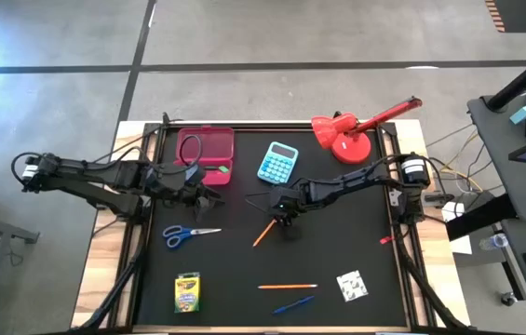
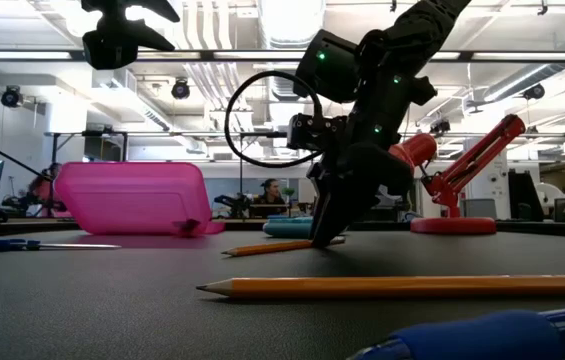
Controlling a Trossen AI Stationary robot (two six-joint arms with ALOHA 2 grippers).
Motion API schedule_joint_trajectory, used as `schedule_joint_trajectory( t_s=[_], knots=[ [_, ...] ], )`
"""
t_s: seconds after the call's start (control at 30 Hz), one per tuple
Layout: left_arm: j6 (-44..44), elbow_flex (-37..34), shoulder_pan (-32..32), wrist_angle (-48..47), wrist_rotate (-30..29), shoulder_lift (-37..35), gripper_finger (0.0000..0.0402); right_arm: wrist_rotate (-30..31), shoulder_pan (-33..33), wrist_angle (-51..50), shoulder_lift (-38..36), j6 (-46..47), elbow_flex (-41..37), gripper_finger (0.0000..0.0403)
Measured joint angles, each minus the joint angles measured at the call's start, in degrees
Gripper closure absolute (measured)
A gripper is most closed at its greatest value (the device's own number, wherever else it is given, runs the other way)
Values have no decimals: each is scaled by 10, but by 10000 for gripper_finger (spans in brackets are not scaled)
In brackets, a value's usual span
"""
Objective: Pack school essentials
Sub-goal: Put the orange pencil into the red supply box
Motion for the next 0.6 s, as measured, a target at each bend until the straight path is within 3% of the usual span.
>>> schedule_joint_trajectory(
  t_s=[0.27, 0.6],
  knots=[
    [0, 0, 0, 0, 0, 0, 253, 5, 0, -41, -1, 18, 0, 299],
    [0, 0, 0, 0, 0, 0, 253, 8, 2, -75, -1, 6, -1, 361]
  ],
)
